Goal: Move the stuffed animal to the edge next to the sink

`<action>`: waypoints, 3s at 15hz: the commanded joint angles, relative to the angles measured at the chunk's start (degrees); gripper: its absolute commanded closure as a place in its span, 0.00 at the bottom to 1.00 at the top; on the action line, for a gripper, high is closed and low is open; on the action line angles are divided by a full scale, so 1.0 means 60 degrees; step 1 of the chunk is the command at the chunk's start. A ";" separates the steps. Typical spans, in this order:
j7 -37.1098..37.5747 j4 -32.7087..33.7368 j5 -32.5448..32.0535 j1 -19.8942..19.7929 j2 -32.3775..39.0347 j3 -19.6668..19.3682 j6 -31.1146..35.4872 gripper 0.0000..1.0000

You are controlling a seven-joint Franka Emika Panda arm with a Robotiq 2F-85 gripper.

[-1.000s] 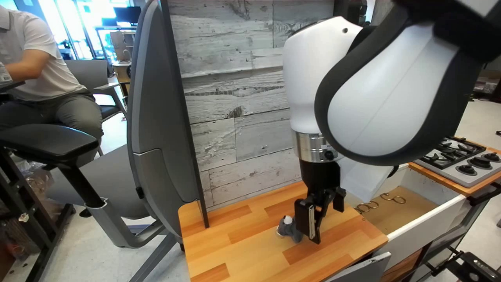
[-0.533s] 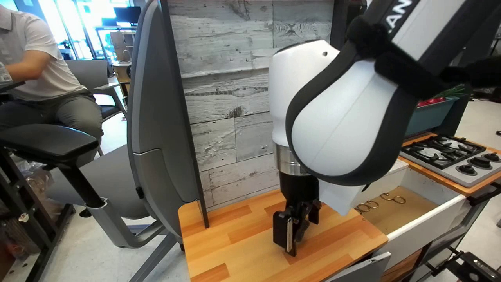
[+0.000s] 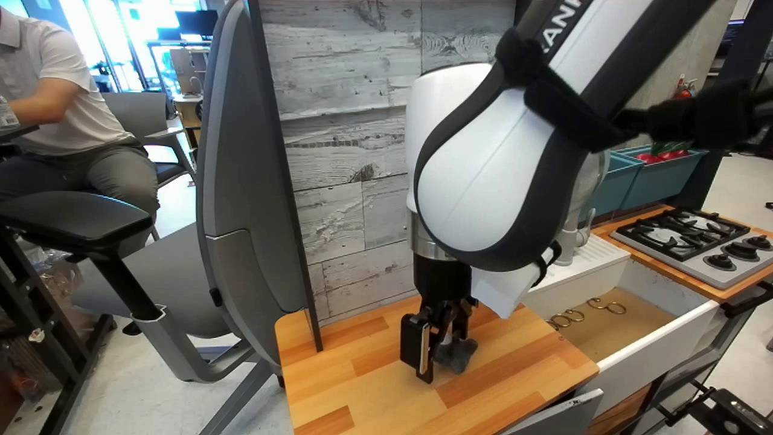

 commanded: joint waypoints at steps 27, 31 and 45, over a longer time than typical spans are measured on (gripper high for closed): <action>0.2824 -0.1888 0.1261 0.0095 -0.2214 -0.0987 0.0293 0.97; 0.3249 -0.1817 0.1682 -0.0262 -0.2086 -0.1257 0.0324 0.97; 0.3439 -0.0524 0.1953 -0.0910 -0.0280 -0.1783 -0.0052 0.97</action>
